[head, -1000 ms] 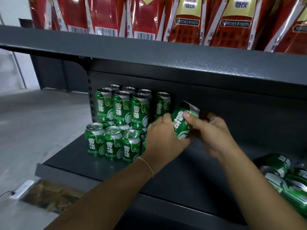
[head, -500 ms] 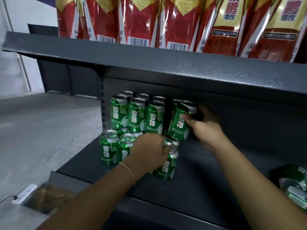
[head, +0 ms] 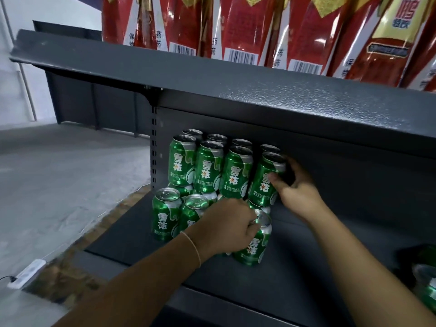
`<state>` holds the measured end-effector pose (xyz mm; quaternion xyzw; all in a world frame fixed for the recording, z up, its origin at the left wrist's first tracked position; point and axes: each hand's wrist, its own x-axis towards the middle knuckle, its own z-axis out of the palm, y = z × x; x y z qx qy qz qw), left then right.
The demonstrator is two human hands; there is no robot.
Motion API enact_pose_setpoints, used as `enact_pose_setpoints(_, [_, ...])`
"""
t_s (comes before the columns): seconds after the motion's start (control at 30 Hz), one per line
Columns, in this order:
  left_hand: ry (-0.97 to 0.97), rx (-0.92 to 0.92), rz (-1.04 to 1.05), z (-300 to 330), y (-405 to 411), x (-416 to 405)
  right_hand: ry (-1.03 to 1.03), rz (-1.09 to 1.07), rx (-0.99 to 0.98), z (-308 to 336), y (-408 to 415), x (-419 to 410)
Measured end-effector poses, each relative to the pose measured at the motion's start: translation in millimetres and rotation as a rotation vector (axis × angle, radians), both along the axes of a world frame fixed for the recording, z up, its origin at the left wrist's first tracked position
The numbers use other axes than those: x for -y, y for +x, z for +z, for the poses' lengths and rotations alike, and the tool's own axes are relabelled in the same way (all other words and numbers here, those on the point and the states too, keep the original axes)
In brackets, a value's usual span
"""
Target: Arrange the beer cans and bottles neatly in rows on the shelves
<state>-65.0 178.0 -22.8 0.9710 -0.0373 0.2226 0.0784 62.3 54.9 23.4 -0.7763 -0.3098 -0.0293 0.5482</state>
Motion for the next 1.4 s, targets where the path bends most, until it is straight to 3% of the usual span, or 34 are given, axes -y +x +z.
enact_pose_setpoints(0.93, [0.030, 0.014, 0.021, 15, -5, 7, 0.131, -0.020, 0.086, -27, 2, 9])
enact_pose_setpoints(1.2, [0.104, 0.107, 0.025, 24, 3, 27, 0.096, -0.083, 0.086, -23, 8, 56])
enact_pose_setpoints(1.4, [0.021, 0.139, -0.095, 36, 30, 76, 0.034, -0.203, 0.127, -18, 7, 117])
